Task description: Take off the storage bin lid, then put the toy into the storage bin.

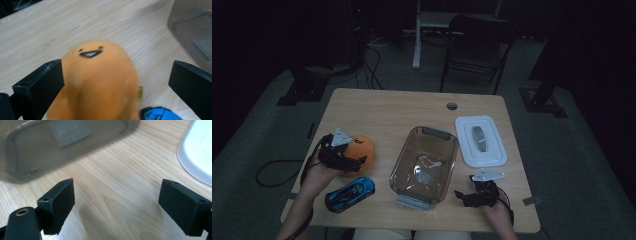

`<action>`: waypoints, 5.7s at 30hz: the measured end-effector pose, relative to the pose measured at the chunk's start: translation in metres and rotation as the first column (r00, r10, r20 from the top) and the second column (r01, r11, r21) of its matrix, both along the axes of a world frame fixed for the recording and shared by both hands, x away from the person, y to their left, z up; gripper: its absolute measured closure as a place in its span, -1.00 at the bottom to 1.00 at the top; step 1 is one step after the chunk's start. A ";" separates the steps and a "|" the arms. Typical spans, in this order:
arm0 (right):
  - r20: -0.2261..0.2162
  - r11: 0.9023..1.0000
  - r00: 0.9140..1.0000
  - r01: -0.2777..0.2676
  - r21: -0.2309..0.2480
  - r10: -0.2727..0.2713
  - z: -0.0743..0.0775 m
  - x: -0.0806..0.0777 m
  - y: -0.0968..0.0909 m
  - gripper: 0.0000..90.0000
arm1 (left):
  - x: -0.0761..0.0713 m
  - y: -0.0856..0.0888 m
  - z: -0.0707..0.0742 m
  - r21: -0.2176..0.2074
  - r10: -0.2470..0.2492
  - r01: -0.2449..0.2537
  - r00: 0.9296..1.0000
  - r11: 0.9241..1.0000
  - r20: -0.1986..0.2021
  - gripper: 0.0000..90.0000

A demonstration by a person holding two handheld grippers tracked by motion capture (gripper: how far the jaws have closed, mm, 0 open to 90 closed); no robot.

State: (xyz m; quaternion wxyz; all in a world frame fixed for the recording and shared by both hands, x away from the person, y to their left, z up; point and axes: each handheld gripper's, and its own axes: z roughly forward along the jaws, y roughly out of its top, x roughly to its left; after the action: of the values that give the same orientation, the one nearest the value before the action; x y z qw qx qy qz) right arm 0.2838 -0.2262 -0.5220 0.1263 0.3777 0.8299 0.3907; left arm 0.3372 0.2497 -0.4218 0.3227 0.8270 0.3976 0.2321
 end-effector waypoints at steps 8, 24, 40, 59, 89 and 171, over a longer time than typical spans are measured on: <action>0.005 0.999 0.999 0.037 -0.027 -0.037 -0.001 -0.008 -0.016 -0.71 | 0.011 0.027 -0.021 -0.054 0.026 -0.029 0.998 0.998 -0.064 -0.99; 0.024 0.994 0.996 0.086 -0.062 -0.085 -0.005 -0.016 -0.033 -0.70 | 0.024 0.040 -0.050 -0.090 0.037 -0.054 0.983 0.994 -0.177 -0.99; 0.033 0.993 0.996 0.088 -0.082 -0.085 -0.005 -0.016 -0.031 -0.71 | 0.022 0.033 -0.060 -0.051 0.065 -0.074 0.986 0.996 -0.156 -0.84; 0.031 0.992 0.995 0.093 -0.080 -0.091 -0.005 -0.016 -0.031 -0.71 | 0.014 0.043 -0.024 -0.166 0.083 -0.101 0.990 0.981 -0.114 0.29; 0.032 0.992 0.995 0.095 -0.082 -0.092 -0.005 -0.016 -0.031 -0.71 | 0.010 -0.026 0.065 -0.148 -0.152 0.148 0.988 0.978 -0.014 0.29; 0.032 0.992 0.995 0.095 -0.081 -0.093 -0.005 -0.016 -0.031 -0.71 | 0.056 -0.192 0.022 -0.018 -0.618 0.628 0.760 0.778 -0.202 -0.06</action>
State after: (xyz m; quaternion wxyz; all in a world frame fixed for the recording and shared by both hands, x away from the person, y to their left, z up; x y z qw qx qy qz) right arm 0.2680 -0.2575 -0.5275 0.1719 0.4050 0.8249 0.3550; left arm 0.3929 0.0580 -0.3999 0.3195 0.9386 0.1239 0.0391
